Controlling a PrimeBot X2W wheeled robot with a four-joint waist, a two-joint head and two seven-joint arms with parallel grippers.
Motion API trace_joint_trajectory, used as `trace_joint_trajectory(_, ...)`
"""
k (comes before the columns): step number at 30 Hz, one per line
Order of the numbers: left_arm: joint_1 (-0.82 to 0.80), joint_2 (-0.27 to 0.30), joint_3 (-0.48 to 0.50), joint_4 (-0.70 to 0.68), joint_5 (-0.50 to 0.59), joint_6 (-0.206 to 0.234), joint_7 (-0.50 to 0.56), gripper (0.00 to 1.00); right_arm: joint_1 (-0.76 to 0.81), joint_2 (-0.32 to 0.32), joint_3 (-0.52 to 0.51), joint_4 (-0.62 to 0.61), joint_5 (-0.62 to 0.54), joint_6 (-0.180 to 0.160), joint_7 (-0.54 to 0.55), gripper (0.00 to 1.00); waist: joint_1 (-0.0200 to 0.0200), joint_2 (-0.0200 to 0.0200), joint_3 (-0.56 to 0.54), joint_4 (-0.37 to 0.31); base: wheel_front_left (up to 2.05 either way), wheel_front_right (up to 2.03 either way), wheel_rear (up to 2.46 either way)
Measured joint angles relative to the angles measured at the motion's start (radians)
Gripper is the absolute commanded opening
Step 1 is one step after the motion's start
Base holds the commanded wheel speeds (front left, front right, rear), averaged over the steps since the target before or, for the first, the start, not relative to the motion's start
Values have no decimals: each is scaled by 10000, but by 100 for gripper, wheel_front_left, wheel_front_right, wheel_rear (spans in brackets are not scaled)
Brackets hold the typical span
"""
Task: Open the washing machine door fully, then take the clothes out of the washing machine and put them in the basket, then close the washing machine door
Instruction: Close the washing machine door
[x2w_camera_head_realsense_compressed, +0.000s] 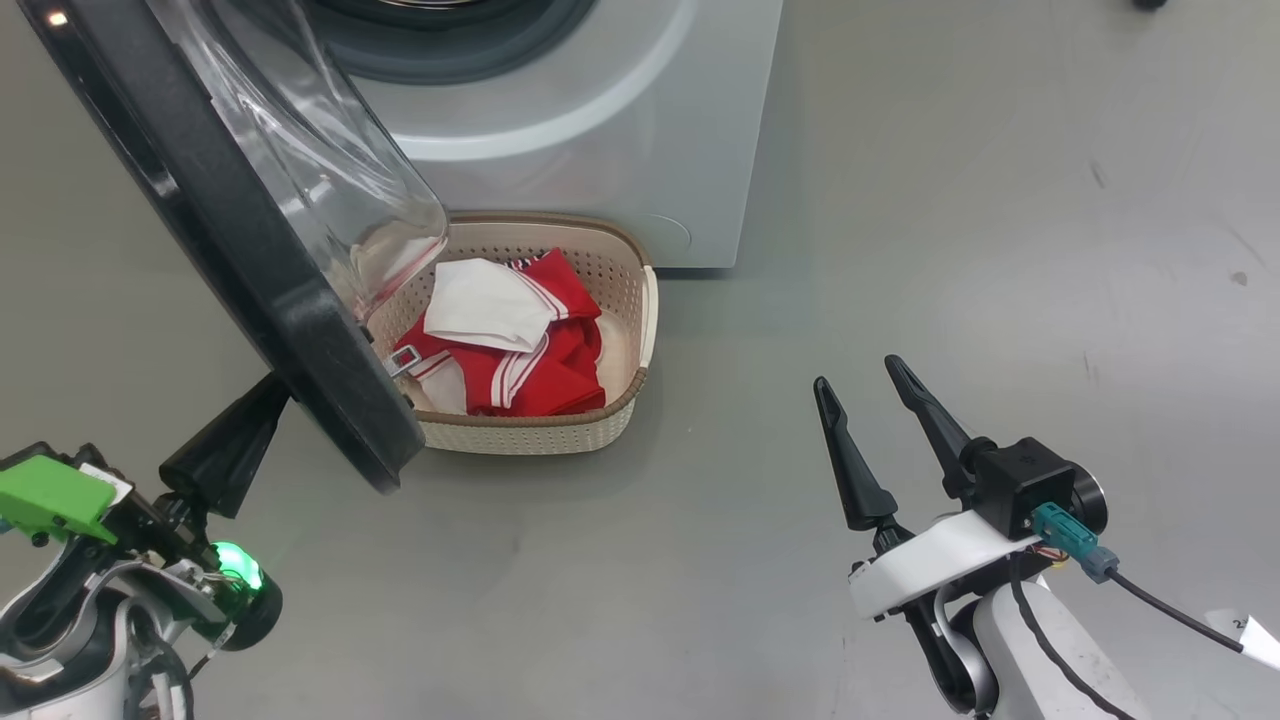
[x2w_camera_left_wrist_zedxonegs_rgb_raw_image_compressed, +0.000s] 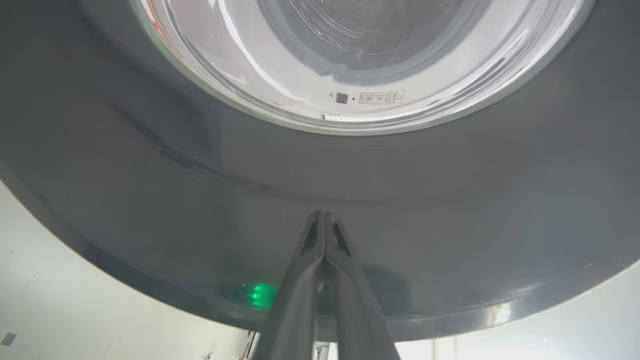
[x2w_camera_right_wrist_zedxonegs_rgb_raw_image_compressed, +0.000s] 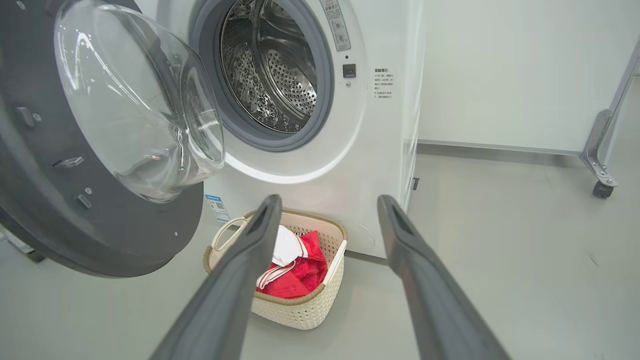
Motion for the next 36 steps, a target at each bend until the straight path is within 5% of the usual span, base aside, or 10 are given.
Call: trace_joint_trajectory(36, -879, -88, 15, 523, -683, 0, -3047, 0, -197, 29, 25, -362, 546, -253, 0, 100, 0, 0, 529, -2683, 0, 0, 0)
